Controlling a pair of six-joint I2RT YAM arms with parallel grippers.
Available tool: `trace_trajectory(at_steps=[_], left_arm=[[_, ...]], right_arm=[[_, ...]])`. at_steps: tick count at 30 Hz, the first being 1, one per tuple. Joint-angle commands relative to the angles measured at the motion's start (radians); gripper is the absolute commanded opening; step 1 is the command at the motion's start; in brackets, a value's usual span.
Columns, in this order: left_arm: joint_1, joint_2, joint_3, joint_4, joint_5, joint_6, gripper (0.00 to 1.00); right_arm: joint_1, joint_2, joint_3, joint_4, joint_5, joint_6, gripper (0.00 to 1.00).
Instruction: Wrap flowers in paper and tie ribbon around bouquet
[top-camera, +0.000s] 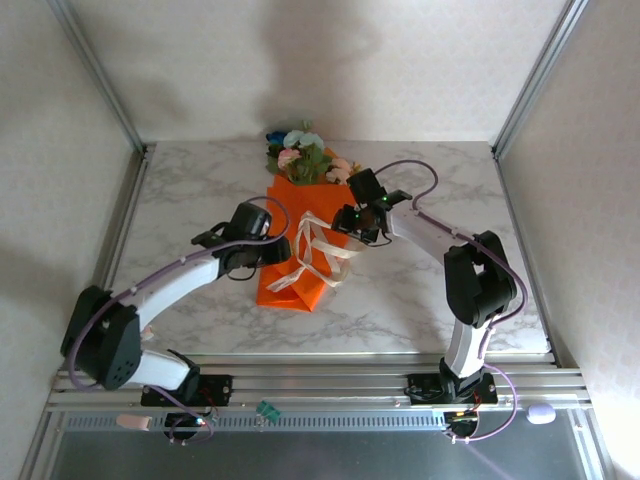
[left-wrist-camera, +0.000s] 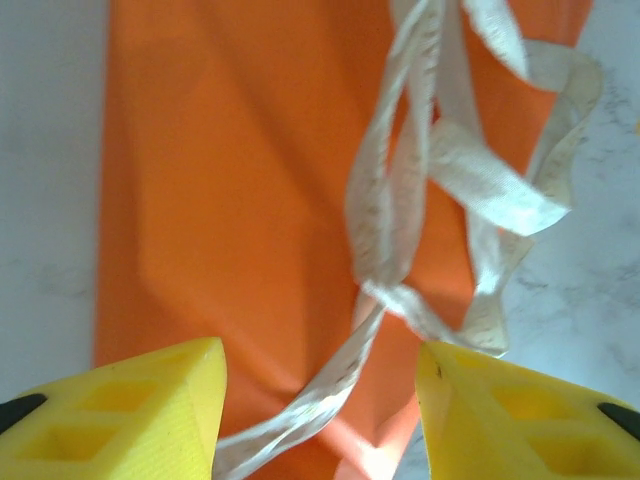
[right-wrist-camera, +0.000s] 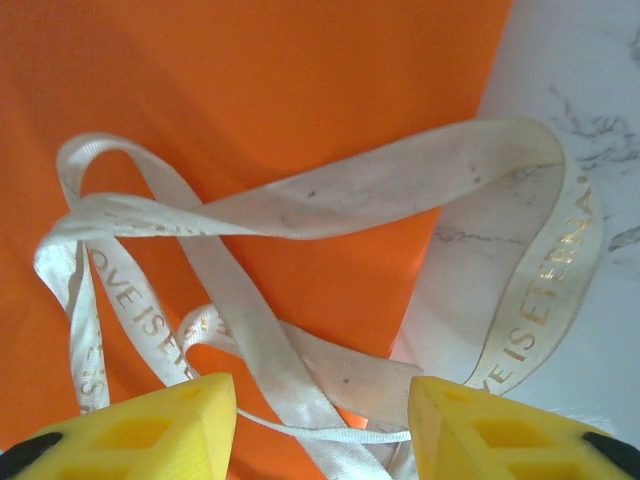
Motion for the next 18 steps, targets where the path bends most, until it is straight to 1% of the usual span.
trace_trajectory(at_steps=[1, 3, 6, 8, 11, 14, 16, 17, 18], left_arm=[[0.002, 0.125, 0.071, 0.062, 0.084, -0.006, 0.51], [-0.001, 0.196, 0.103, 0.066, 0.086, 0.004, 0.52], [-0.009, 0.261, 0.135, 0.093, 0.093, 0.021, 0.52], [-0.013, 0.301, 0.173, 0.068, 0.058, 0.036, 0.48], [-0.021, 0.314, 0.199, 0.059, 0.019, 0.057, 0.38], [-0.026, 0.327, 0.205, 0.079, 0.032, 0.055, 0.21], [-0.032, 0.334, 0.209, 0.09, 0.038, 0.058, 0.03], [-0.037, 0.328, 0.214, 0.093, 0.034, 0.058, 0.0], [-0.045, 0.318, 0.222, 0.091, 0.022, 0.058, 0.0]], right_arm=[[-0.006, -0.013, -0.041, -0.019, 0.02, 0.011, 0.49], [-0.006, -0.022, -0.047, -0.023, 0.007, 0.011, 0.49], [-0.006, -0.043, -0.066, -0.024, 0.002, 0.01, 0.49], [-0.006, -0.052, -0.077, -0.02, 0.003, 0.012, 0.49], [-0.006, -0.055, -0.076, -0.014, -0.008, 0.014, 0.48], [-0.006, -0.056, -0.074, -0.015, -0.007, 0.013, 0.48], [-0.006, -0.058, -0.071, -0.019, -0.004, 0.011, 0.48], [-0.007, -0.06, -0.068, -0.023, -0.002, 0.008, 0.48], [-0.009, -0.066, -0.068, -0.028, 0.002, 0.007, 0.48]])
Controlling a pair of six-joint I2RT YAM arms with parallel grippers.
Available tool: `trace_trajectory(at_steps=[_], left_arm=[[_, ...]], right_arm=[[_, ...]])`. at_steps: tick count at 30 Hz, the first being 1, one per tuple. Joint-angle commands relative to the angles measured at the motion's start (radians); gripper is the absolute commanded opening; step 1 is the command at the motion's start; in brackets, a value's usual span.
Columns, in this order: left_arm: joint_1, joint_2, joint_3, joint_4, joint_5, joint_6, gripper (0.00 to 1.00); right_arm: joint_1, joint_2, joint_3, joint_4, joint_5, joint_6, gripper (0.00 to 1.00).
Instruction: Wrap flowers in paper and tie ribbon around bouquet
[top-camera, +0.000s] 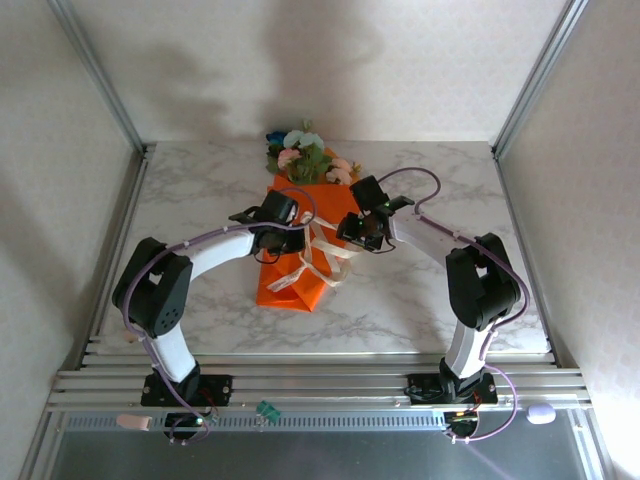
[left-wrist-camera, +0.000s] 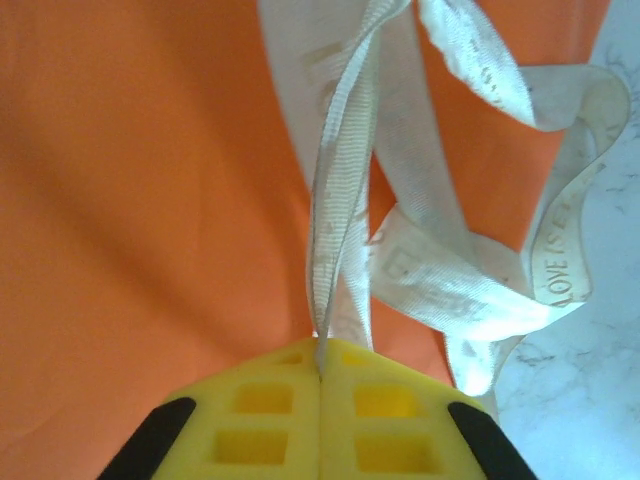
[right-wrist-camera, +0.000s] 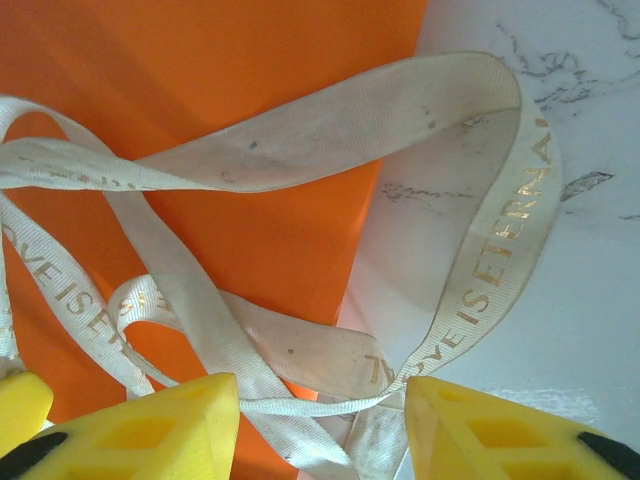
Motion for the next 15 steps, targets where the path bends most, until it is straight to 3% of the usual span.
trace_trajectory(at_steps=[1, 5, 9, 14, 15], left_arm=[[-0.03, -0.015, 0.043, -0.003, -0.039, 0.011, 0.0], [-0.093, -0.076, 0.109, -0.043, -0.042, -0.003, 0.0], [-0.201, -0.057, 0.165, 0.034, 0.117, -0.024, 0.0], [-0.362, 0.168, 0.321, 0.172, 0.337, -0.055, 0.0], [-0.384, 0.215, 0.367, 0.168, 0.35, -0.05, 0.13]], right_arm=[[-0.007, -0.041, -0.004, -0.029, 0.007, 0.004, 0.48], [-0.027, -0.096, -0.025, -0.062, 0.059, 0.0, 0.47], [-0.073, -0.211, -0.054, -0.176, 0.237, 0.035, 0.47], [-0.184, -0.363, -0.091, -0.296, 0.397, 0.085, 0.48], [-0.203, -0.386, -0.096, -0.307, 0.414, 0.087, 0.48]])
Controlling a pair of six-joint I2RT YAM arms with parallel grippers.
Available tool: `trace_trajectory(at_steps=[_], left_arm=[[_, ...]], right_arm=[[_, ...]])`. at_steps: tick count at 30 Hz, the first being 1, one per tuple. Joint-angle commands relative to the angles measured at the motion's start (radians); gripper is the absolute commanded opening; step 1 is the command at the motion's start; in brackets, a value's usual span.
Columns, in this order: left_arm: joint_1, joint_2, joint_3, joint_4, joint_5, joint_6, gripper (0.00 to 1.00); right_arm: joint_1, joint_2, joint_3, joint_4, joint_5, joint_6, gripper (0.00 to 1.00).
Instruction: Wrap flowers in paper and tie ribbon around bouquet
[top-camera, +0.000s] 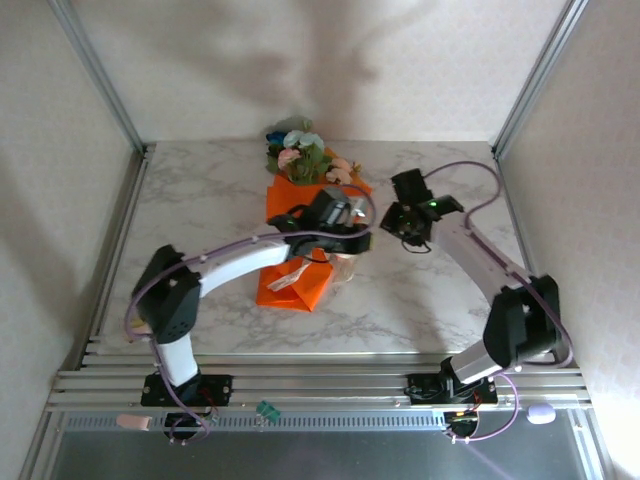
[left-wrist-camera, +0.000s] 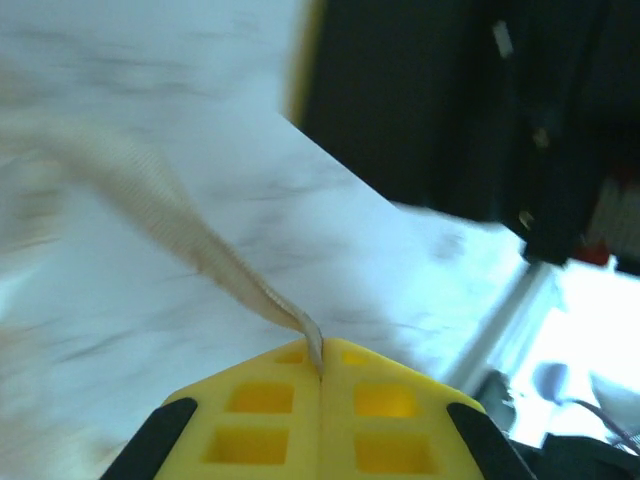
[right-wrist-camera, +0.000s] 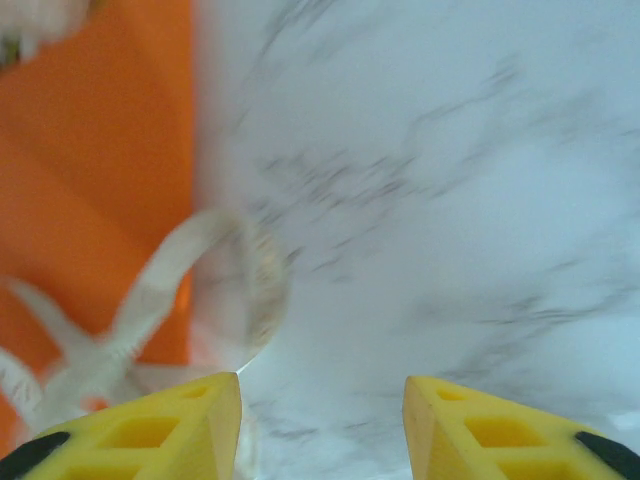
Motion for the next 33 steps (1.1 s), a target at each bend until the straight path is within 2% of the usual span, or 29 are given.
trace_trajectory(at_steps=[1, 2, 5, 7, 8, 9, 12, 15, 18, 20, 21, 24, 25, 27, 30, 33], left_arm=[[-0.078, 0.186, 0.127, 0.031, 0.137, -0.005, 0.33], [-0.091, 0.227, 0.185, -0.012, 0.09, 0.01, 0.42], [-0.08, 0.228, 0.236, -0.064, -0.046, -0.013, 0.58], [-0.056, 0.167, 0.206, -0.074, -0.12, -0.045, 0.64], [-0.04, 0.125, 0.174, -0.08, -0.145, -0.061, 0.73], [-0.024, 0.085, 0.132, -0.062, -0.137, -0.074, 0.77], [0.043, -0.025, 0.008, -0.069, -0.126, -0.111, 0.78], [0.154, -0.058, -0.039, -0.24, -0.224, -0.166, 0.8], [0.277, -0.051, -0.07, -0.266, -0.21, -0.33, 0.78], [0.308, -0.033, -0.049, -0.249, -0.203, -0.449, 0.75], [0.31, -0.01, 0.003, -0.283, -0.229, -0.461, 0.74], [0.296, 0.106, 0.228, -0.528, -0.437, -0.376, 0.76], [0.301, 0.134, 0.235, -0.528, -0.447, -0.351, 0.78], [0.316, 0.168, 0.189, -0.437, -0.366, -0.322, 0.78], [0.319, 0.228, 0.171, -0.358, -0.316, -0.273, 0.77], [0.323, 0.312, 0.227, -0.453, -0.318, -0.247, 0.65]], right_arm=[[-0.057, -0.078, -0.031, -0.114, 0.145, 0.038, 0.49], [-0.075, -0.093, -0.035, -0.119, 0.143, 0.035, 0.5], [-0.099, -0.121, -0.037, -0.137, 0.138, 0.018, 0.5], [-0.098, -0.134, -0.046, -0.126, 0.114, -0.006, 0.5], [-0.098, -0.14, -0.055, -0.124, 0.1, -0.01, 0.5], [-0.097, -0.144, -0.065, -0.118, 0.085, -0.011, 0.5], [-0.096, -0.158, -0.114, -0.069, 0.005, -0.029, 0.49], [-0.036, -0.142, -0.107, -0.117, -0.001, -0.022, 0.49], [0.074, -0.125, -0.131, -0.117, -0.043, 0.061, 0.52], [0.124, -0.11, -0.158, -0.091, -0.105, 0.144, 0.53], [0.145, -0.105, -0.168, -0.088, -0.125, 0.194, 0.53], [0.171, -0.103, -0.178, -0.097, -0.15, 0.3, 0.56], [0.171, -0.105, -0.191, -0.089, -0.166, 0.337, 0.57], [0.173, -0.096, -0.215, -0.047, -0.22, 0.387, 0.57], [0.176, -0.062, -0.257, 0.023, -0.311, 0.489, 0.59], [0.192, -0.047, -0.3, 0.093, -0.359, 0.611, 0.59]])
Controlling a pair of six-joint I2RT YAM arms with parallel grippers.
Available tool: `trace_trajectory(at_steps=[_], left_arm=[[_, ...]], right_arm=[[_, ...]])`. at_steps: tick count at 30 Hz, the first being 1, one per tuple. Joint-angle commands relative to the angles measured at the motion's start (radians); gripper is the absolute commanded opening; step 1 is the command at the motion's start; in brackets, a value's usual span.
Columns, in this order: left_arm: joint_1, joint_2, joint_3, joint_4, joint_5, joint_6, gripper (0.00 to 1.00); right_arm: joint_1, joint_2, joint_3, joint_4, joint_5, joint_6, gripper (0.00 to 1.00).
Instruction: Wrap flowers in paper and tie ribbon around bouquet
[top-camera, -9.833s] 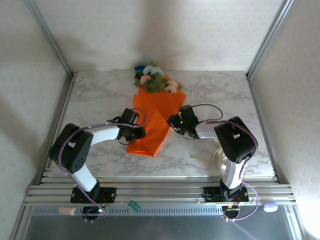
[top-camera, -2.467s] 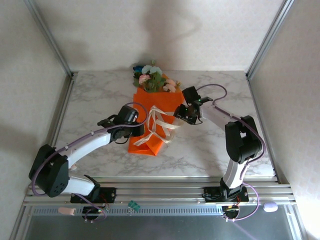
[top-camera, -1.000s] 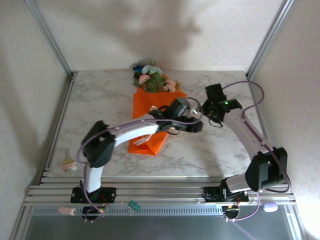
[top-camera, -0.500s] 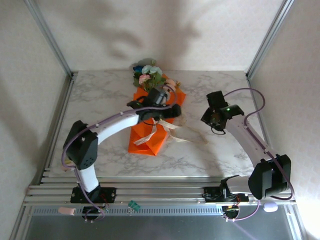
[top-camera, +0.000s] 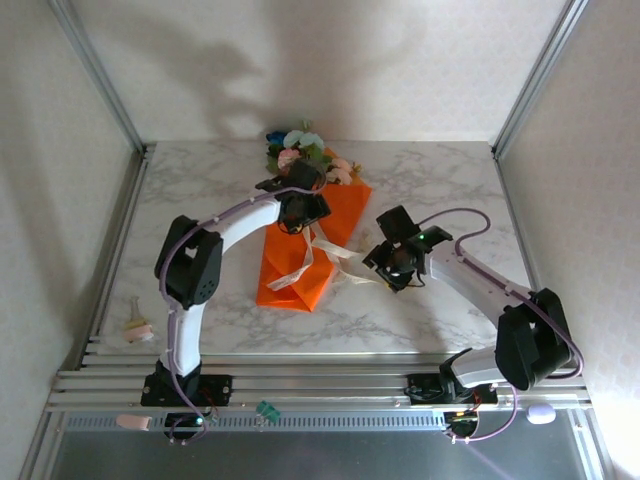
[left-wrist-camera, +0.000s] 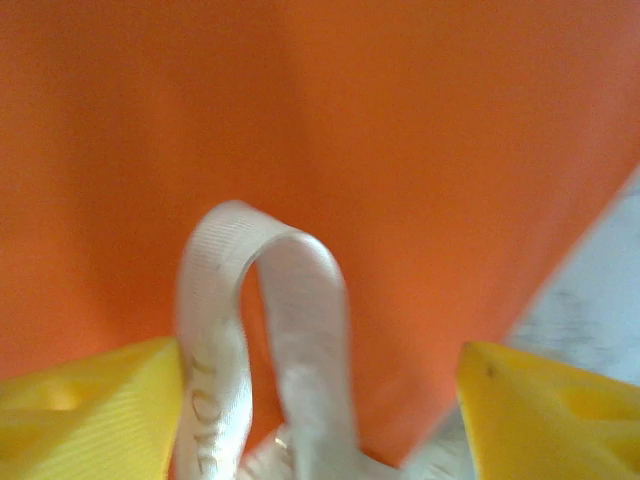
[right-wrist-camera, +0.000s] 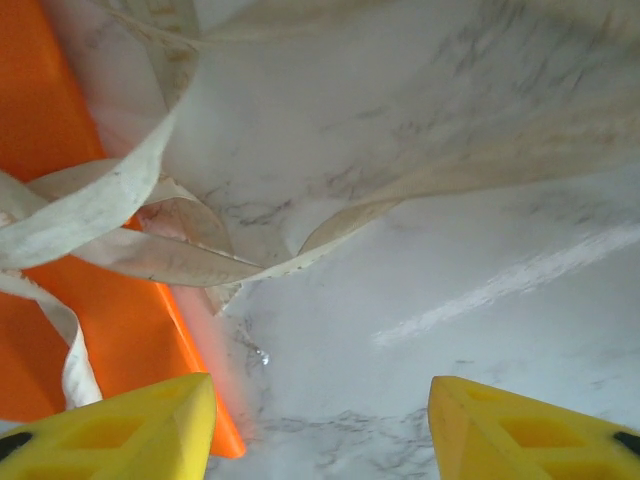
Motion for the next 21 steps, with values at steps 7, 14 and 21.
trace_trajectory(at_steps=[7, 14, 21], left_arm=[[0.004, 0.032, -0.05, 0.021, 0.011, 0.05, 0.11], [0.005, -0.105, -0.105, 0.008, -0.013, 0.06, 0.0], [0.017, -0.225, -0.186, -0.014, 0.027, 0.052, 0.09]], right_arm=[[0.026, 0.128, -0.033, 0.149, -0.053, 0.262, 0.6], [-0.01, 0.285, 0.0, 0.262, -0.035, 0.322, 0.57], [-0.058, 0.324, 0.082, 0.172, 0.047, 0.191, 0.0]])
